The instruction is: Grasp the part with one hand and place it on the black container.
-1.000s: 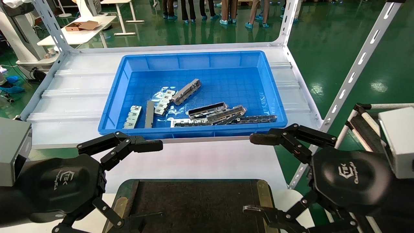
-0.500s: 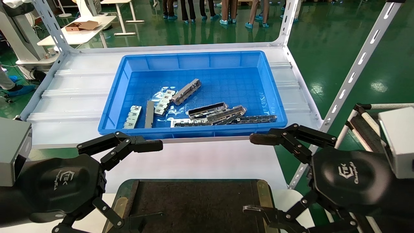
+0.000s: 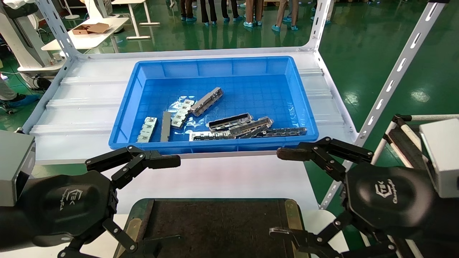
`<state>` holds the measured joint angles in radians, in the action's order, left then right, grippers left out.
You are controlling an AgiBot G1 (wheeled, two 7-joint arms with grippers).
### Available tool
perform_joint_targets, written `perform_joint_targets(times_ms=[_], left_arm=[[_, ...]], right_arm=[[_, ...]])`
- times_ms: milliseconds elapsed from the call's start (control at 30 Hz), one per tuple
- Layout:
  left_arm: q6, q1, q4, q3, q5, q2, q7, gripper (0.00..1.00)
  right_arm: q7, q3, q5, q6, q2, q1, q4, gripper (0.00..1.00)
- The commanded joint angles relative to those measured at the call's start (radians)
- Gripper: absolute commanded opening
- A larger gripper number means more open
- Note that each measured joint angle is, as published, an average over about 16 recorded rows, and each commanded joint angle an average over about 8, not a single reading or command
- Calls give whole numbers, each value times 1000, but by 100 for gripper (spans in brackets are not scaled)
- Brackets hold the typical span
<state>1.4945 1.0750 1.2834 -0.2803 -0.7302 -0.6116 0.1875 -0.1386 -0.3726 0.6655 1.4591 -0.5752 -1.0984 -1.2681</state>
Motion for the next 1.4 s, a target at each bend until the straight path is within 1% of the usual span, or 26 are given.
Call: perform_joint_targets(times_ms=[33, 400, 667, 1100, 1400], left_arm=[[0, 0, 0, 0, 0, 0, 0, 100], [-13, 6, -7, 1, -3, -9, -2, 100], [-68, 24, -16, -7, -42, -41, -16, 100], [-252, 95, -75, -55, -195, -158, -35, 100], [-386, 166, -200, -104, -322, -260, -45, 100]], right_arm=[[0, 0, 0, 0, 0, 0, 0, 100], [0, 0, 0, 0, 0, 0, 0, 100], [0, 0, 0, 0, 0, 0, 0, 100], [0, 0, 0, 0, 0, 0, 0, 100], [0, 0, 0, 0, 0, 0, 0, 100]])
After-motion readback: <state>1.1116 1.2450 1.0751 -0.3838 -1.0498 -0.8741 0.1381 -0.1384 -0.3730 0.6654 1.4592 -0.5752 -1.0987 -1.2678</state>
